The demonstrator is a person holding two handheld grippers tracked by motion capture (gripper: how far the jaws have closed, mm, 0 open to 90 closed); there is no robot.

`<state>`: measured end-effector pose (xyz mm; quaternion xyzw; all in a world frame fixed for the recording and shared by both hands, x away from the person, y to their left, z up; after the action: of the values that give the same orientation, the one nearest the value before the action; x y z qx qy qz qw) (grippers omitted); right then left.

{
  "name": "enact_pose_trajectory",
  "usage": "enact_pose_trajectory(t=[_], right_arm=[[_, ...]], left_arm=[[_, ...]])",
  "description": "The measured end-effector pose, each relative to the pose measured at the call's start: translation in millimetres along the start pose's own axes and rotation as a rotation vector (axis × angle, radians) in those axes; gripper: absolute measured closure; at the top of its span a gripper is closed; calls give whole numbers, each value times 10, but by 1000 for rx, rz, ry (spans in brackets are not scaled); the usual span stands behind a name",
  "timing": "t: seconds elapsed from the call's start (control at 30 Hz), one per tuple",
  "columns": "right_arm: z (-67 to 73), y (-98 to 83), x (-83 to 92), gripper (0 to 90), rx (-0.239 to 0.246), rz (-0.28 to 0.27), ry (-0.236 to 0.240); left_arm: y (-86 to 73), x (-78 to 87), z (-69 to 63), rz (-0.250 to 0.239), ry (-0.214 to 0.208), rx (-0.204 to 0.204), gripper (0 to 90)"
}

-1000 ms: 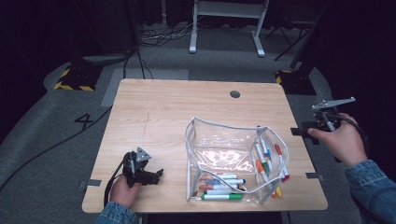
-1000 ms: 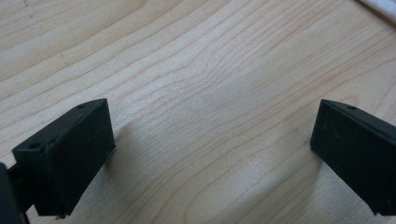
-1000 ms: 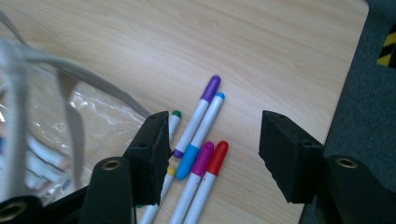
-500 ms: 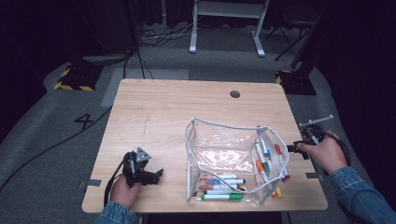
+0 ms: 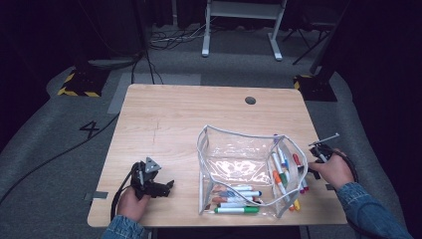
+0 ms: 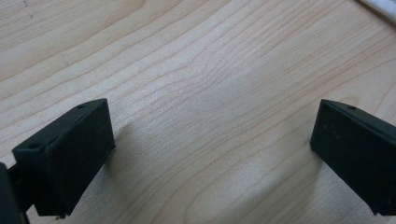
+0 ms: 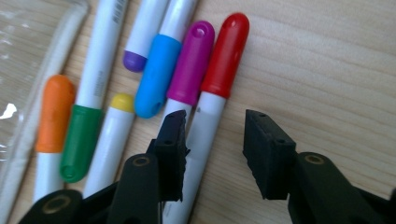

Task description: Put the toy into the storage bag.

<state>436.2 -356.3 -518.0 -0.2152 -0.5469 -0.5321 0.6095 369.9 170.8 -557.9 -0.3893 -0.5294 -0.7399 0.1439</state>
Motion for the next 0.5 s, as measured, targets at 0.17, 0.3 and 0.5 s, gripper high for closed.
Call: enact_pose_trajectory(t=[0.17,0.3,0.5], right_arm=[[-84,-17,-42,761,-37,27,-50],[-105,-5,-34,770,-52,23,-61],[-71,68,149,770,-30,-11,-59]], left_arm=[[1,-1,2,-1,2,-2,0],[-1,1,2,1,0,-2,0],[0,0,5,0,2,-4,0]])
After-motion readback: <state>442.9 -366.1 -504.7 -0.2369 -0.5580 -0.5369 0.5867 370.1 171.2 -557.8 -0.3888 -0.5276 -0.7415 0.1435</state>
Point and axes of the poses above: each handheld gripper's, and its own axes: x roughly backward along the jaws, y roughly out of its top, z roughly to its left, the point moved 6 cm from there along -x, roughly forward along the jaws, and after that the axes turned 12 degrees about y, right-handed, at the moved point
